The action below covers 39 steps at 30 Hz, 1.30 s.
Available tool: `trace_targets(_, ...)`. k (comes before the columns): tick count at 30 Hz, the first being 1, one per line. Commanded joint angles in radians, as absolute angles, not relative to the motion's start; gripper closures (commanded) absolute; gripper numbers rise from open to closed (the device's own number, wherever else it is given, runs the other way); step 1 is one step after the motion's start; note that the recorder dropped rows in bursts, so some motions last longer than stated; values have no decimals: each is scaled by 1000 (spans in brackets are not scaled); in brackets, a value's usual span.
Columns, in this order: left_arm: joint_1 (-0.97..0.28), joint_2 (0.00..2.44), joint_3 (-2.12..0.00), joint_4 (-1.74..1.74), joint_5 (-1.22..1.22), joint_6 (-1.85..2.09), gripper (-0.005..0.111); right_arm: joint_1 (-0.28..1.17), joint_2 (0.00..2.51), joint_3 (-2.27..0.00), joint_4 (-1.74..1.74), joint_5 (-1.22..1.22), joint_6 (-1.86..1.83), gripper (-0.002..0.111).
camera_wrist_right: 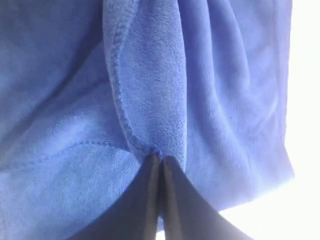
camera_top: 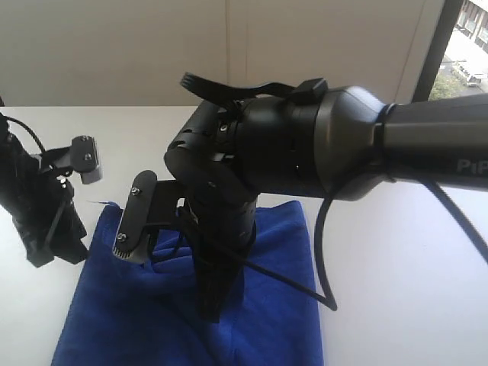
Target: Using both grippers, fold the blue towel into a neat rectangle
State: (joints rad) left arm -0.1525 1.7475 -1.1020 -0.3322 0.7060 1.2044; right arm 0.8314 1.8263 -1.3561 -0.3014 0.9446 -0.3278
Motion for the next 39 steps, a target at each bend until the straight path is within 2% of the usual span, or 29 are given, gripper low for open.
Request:
trace_targets(1,-151,1767,-1064,-462,669,1574,57,827,1817,-1355,-330,970,-304,108)
trace_targets(5,-151,1771,-1059,-567,502,1871,57,827,1817,-1355,-330,983,-269,108)
trace_targets(8,-151,1778,-1059,-571,469,2116,57,827,1817,-1355,-330,976,-264,108)
trace_targets(24,-153,1843,-1059,-547,441,2116,57,827,1817,-1355,-328,965,-258,108)
trace_targets(33,-215,1856,-1059,-528,396,2116,58,827,1817,-1355,-322,955,-251,108)
trace_targets(36,-223,1874,-1059,-515,393,2116,62,827,1817,-1355,-322,955,-251,108)
trace_targets(39,-223,1878,-1059,-515,393,2116,75,827,1817,-1355,-322,960,-250,108)
